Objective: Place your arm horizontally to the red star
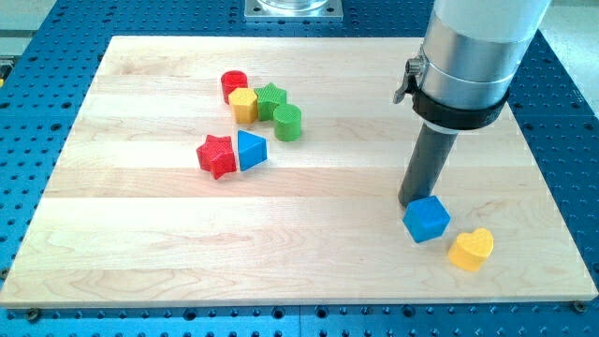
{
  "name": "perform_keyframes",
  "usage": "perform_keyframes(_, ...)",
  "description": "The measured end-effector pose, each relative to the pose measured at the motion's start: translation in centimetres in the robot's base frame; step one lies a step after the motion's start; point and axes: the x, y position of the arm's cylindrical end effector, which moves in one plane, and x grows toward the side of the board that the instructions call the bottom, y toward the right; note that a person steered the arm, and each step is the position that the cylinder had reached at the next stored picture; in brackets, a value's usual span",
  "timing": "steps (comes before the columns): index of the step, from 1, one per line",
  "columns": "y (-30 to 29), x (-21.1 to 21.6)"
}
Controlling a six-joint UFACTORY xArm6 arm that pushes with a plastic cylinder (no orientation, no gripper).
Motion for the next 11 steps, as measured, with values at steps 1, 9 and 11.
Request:
perform_keyframes(1,0.7,1.6)
perform_keyframes(9,-39.7,-7.4)
perform_keyframes(11,-26.9,-7.3)
